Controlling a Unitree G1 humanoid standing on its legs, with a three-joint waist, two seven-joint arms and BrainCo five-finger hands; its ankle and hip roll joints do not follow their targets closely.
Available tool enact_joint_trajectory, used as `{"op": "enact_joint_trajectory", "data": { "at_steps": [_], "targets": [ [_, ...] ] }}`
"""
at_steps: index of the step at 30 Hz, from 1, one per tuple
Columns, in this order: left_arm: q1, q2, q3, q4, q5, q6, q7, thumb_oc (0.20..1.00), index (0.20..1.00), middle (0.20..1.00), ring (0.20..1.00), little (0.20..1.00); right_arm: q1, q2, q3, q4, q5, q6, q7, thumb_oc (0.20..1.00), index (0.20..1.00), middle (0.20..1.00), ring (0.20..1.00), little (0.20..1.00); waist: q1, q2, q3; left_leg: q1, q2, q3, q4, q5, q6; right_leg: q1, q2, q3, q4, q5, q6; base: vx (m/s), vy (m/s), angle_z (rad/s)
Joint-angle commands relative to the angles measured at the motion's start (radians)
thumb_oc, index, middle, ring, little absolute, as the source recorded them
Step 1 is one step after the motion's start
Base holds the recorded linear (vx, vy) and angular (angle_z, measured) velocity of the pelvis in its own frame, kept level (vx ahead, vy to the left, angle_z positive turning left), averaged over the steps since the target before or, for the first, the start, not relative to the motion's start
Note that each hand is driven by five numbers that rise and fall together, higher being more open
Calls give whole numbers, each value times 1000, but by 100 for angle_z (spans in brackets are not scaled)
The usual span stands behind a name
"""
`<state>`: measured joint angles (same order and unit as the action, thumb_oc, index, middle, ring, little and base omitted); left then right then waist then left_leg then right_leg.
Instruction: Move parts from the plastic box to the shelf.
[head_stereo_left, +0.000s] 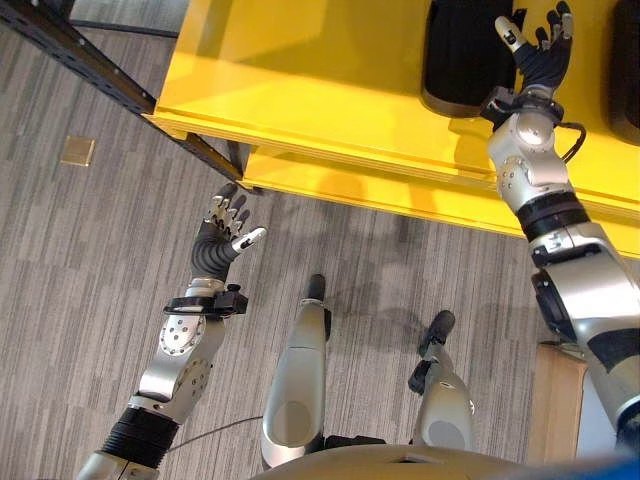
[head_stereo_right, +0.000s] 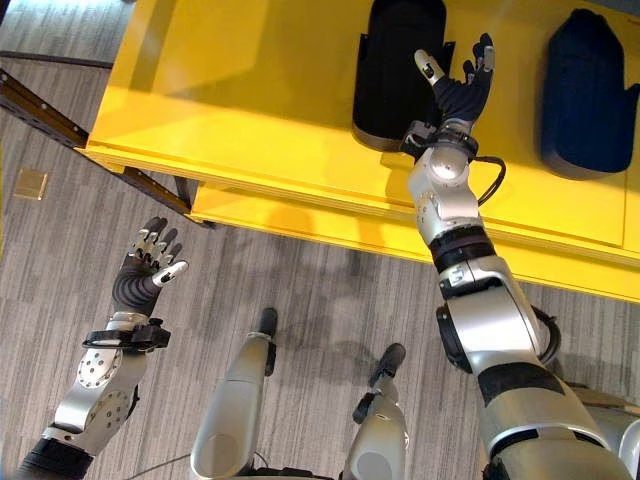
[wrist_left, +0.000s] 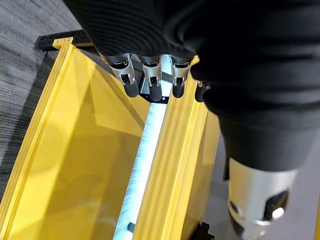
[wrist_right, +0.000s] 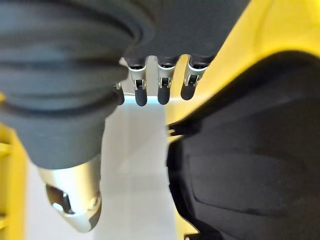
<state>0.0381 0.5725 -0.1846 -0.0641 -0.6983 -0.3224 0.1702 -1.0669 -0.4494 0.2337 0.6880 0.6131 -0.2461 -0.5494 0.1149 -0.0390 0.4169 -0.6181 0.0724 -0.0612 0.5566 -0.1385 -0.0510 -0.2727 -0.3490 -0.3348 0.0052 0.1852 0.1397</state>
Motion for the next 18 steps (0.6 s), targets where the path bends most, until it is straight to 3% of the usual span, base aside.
{"op": "enact_joint_trajectory", "data": {
  "at_steps": [1,13,18],
  "targets": [
    [38,-13,64,-72,-7,-52,9,1000,1000,1000,1000,1000,14,-76,-30,-84,-112,-56,-29,1000,1000,1000,1000,1000,24,11,22,57,33,17,-172,80,-2,97,2,20,154,-138,26,-11,-14,-5],
    [60,-35,102,-61,43,-33,10,1000,1000,1000,1000,1000,307,-34,-118,-453,-316,-34,-10,1000,1000,1000,1000,1000,0,-10,-1,75,46,22,-181,82,-3,110,9,25,138,-136,30,-6,-13,-6],
    [70,-51,120,-61,84,-39,6,1000,1000,1000,1000,1000,432,-25,-119,-559,-593,27,-22,1000,1000,1000,1000,1000,-3,-11,-11,81,48,24,-190,85,-2,116,12,23,127,-135,35,-6,-23,-6]
  ]
}}
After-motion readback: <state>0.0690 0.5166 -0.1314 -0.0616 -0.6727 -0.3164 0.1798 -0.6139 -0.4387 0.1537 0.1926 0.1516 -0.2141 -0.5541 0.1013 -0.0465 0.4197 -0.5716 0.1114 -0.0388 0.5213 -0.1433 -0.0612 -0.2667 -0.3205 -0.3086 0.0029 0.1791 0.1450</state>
